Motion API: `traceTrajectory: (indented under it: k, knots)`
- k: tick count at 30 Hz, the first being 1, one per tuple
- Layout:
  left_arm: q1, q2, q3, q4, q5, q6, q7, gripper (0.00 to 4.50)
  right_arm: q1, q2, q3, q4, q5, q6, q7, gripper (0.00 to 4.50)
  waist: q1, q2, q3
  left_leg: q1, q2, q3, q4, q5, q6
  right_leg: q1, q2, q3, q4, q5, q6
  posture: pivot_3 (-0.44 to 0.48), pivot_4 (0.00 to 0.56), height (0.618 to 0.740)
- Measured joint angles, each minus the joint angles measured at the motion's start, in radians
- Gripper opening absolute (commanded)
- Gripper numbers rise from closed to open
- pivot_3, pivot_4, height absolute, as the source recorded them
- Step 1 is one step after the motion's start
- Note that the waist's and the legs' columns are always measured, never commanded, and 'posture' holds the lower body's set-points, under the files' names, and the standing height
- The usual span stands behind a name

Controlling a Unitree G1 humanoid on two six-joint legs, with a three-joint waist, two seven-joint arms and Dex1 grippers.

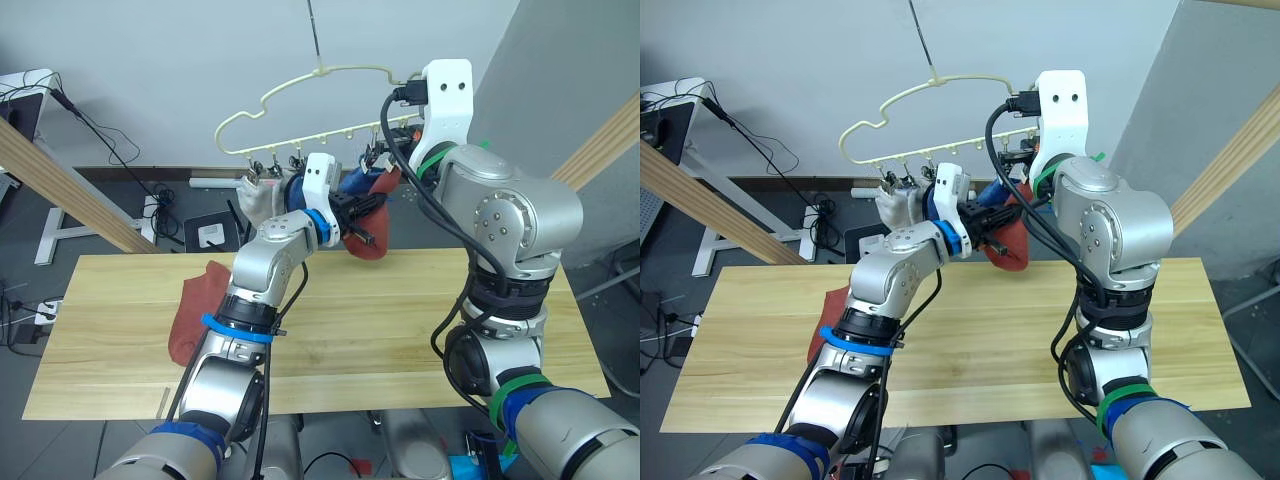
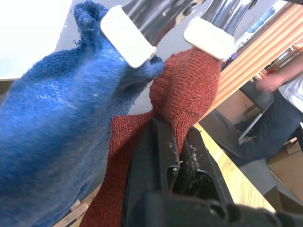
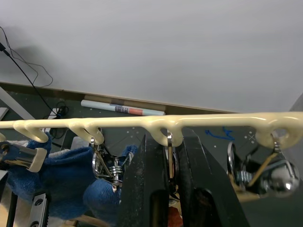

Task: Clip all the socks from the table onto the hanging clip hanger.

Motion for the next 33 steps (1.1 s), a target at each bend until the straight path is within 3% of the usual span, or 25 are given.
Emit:
traceTrajectory:
  k: [10,19,30,31,33]
  knots:
    - [-0.019,-0.028,0.019,0.016,-0.001,0.0,0.004,0.04,0.0,0.006,-0.003,0.0,0.0,0.0,-0.002,0.0,0.0,0.0,0.0,0.0,0.0,0.0,0.0,0.0,0.0,0.0,0.0,0.0,0.0,0.0,0.0,-0.229,0.361,0.74]
    - [-0.033,-0.029,0.024,0.031,0.0,0.0,0.003,0.0,0.0,0.008,-0.006,0.0,0.0,0.0,-0.001,3.03,0.0,0.0,0.0,0.0,0.0,0.0,0.0,0.0,0.0,0.0,0.0,0.0,0.0,0.0,0.0,-0.225,0.359,0.74]
    - [-0.031,-0.009,0.009,0.025,0.008,-0.001,-0.016,0.0,-0.006,0.01,-0.037,-0.03,0.006,0.042,0.005,3.03,0.0,0.0,0.0,0.0,0.0,0.0,0.0,0.0,0.0,0.0,0.0,0.0,0.0,0.0,0.0,-0.239,0.351,0.74]
    - [-0.03,-0.007,0.008,0.02,0.007,0.001,-0.024,0.55,-0.014,0.011,-0.046,-0.035,0.011,0.056,0.007,3.07,-0.001,0.0,0.0,0.0,0.0,0.0,0.0,0.0,0.0,0.0,0.0,0.0,0.0,0.0,0.0,-0.239,0.351,0.74]
    - [-0.027,-0.006,0.007,0.007,0.006,0.004,-0.034,1.06,-0.025,0.011,-0.063,-0.055,0.019,0.082,0.011,3.07,-0.001,0.0,0.0,0.0,0.0,0.0,0.0,0.0,0.0,0.0,0.0,0.0,0.0,0.0,0.0,-0.239,0.351,0.74]
